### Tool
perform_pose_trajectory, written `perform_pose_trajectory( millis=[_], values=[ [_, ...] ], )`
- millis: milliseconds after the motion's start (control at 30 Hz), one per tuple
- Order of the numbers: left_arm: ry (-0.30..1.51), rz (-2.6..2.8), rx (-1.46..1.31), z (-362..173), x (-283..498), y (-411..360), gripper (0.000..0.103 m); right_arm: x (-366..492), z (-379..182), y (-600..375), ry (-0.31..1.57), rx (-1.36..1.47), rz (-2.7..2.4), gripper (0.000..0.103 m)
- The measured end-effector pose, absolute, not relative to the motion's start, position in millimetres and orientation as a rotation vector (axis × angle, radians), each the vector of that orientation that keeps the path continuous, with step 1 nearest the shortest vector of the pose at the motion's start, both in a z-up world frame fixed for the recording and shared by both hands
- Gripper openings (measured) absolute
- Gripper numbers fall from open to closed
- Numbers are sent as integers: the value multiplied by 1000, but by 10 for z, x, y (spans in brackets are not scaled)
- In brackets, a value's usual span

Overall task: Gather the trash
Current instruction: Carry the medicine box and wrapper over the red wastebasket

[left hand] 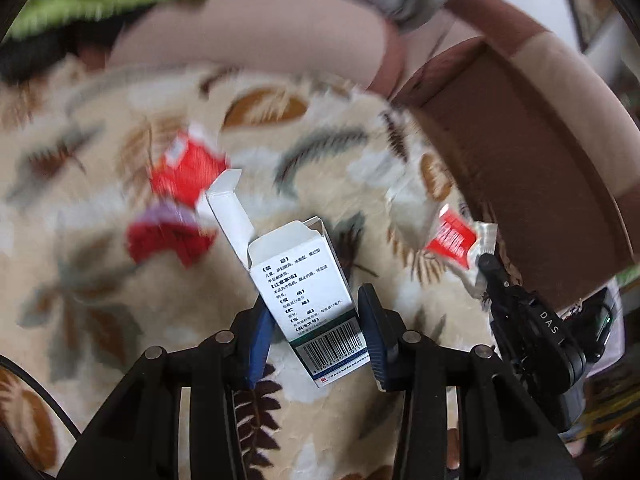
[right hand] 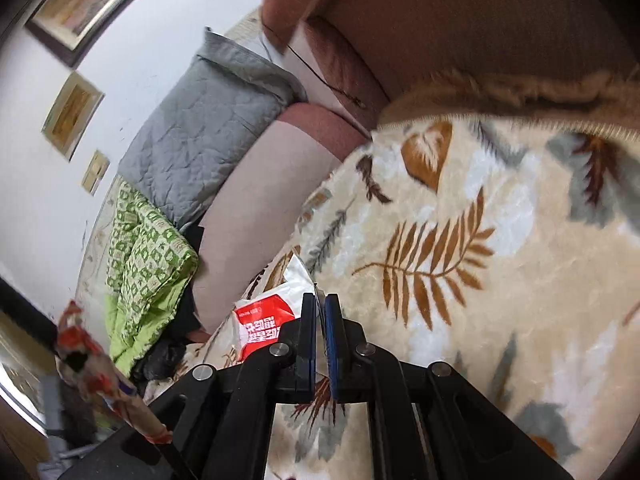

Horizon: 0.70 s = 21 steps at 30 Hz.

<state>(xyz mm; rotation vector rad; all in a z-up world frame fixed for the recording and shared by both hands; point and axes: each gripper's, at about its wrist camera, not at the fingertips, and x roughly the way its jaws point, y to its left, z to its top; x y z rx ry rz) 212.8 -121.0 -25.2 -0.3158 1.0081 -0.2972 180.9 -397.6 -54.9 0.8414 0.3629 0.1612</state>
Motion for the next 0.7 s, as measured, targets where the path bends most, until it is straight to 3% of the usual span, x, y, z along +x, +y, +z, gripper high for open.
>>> perform_pose_trajectory(
  millis=[233, 700],
  values=[
    [773, -312, -177, 387, 1067, -1289, 40, 765, -300, -3940, 320, 803, 157, 5],
    [556, -271, -105, 1111, -711, -1263, 40, -1206, 101, -3997, 171, 758, 132, 5]
  ],
)
